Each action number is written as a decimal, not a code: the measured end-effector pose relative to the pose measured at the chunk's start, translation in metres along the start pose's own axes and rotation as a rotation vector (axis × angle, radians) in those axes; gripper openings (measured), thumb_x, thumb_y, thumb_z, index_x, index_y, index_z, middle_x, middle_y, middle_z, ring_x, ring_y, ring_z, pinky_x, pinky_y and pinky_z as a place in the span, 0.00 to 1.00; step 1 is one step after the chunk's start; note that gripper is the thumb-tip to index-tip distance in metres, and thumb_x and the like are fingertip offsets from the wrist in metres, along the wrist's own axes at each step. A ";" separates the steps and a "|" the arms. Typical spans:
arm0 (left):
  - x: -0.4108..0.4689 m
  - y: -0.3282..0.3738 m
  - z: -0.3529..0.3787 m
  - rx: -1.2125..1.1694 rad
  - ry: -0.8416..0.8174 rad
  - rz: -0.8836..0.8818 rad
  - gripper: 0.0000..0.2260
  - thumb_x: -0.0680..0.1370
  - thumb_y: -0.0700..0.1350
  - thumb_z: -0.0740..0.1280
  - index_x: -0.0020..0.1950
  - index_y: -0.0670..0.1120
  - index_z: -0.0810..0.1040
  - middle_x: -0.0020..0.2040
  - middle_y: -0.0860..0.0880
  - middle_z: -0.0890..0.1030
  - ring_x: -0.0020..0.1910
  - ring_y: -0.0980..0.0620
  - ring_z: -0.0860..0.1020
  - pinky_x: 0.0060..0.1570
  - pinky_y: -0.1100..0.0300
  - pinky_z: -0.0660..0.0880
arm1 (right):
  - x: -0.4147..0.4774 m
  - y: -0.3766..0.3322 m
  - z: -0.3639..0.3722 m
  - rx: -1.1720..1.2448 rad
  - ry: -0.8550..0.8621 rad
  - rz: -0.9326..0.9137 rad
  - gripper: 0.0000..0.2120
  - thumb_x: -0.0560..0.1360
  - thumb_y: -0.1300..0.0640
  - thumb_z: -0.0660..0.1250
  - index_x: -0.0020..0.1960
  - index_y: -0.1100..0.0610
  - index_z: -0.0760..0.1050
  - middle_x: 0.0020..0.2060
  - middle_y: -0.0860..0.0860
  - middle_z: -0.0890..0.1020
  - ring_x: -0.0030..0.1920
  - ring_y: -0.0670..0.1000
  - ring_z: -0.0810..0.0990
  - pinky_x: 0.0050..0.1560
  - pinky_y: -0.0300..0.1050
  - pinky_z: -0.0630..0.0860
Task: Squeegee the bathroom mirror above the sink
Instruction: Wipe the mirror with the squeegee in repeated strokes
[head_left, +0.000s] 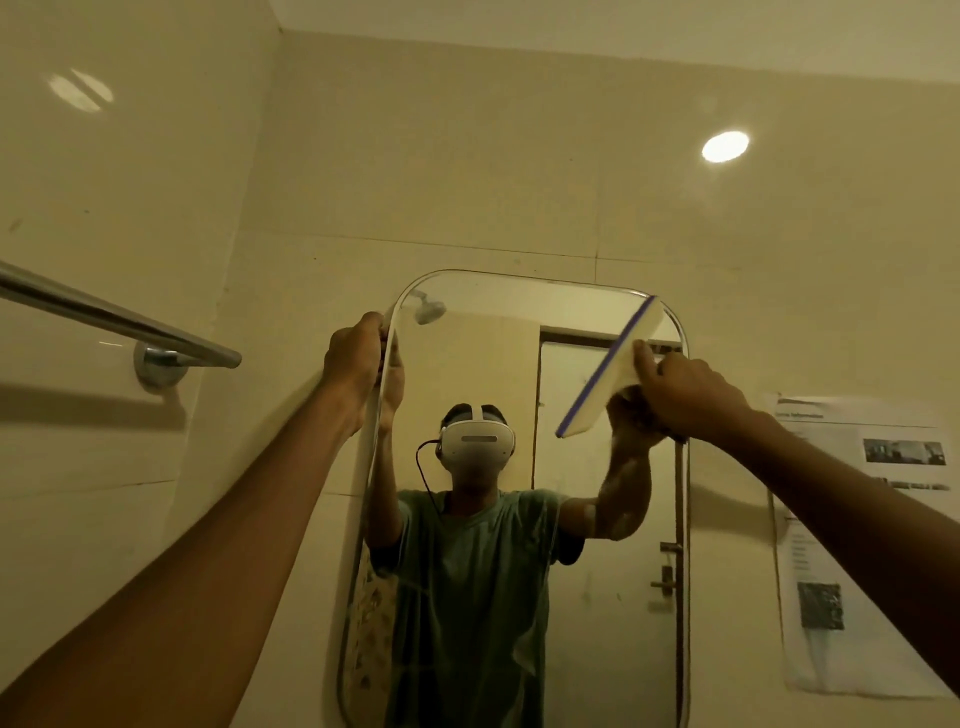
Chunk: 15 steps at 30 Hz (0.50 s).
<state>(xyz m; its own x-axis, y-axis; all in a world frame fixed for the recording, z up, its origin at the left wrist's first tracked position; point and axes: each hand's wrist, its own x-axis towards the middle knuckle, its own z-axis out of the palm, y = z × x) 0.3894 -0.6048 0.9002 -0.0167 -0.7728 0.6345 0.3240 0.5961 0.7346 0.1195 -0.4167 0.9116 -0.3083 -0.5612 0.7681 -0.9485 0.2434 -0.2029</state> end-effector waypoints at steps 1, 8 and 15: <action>-0.001 0.001 0.001 0.007 0.000 0.009 0.15 0.76 0.53 0.58 0.41 0.46 0.80 0.45 0.41 0.82 0.46 0.44 0.79 0.51 0.49 0.76 | -0.002 0.005 -0.002 0.020 0.003 0.027 0.27 0.83 0.42 0.46 0.45 0.61 0.73 0.35 0.57 0.79 0.34 0.53 0.80 0.36 0.41 0.75; -0.011 0.006 -0.001 0.054 -0.005 0.020 0.15 0.77 0.52 0.57 0.44 0.47 0.81 0.49 0.41 0.83 0.49 0.42 0.80 0.56 0.45 0.76 | -0.003 -0.039 -0.016 0.469 0.081 0.113 0.21 0.84 0.47 0.48 0.41 0.56 0.70 0.33 0.51 0.73 0.32 0.47 0.71 0.32 0.39 0.66; -0.013 0.004 0.001 0.065 0.014 0.028 0.15 0.78 0.53 0.57 0.45 0.46 0.80 0.50 0.40 0.82 0.49 0.44 0.79 0.57 0.45 0.76 | 0.006 -0.045 -0.018 0.732 0.065 0.144 0.16 0.84 0.52 0.51 0.47 0.59 0.72 0.29 0.50 0.72 0.18 0.41 0.69 0.19 0.32 0.66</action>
<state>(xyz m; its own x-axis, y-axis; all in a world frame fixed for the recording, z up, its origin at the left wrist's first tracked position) 0.3897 -0.5922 0.8954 0.0048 -0.7584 0.6517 0.2620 0.6299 0.7311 0.1610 -0.4173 0.9362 -0.4497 -0.5104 0.7330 -0.7120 -0.2907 -0.6392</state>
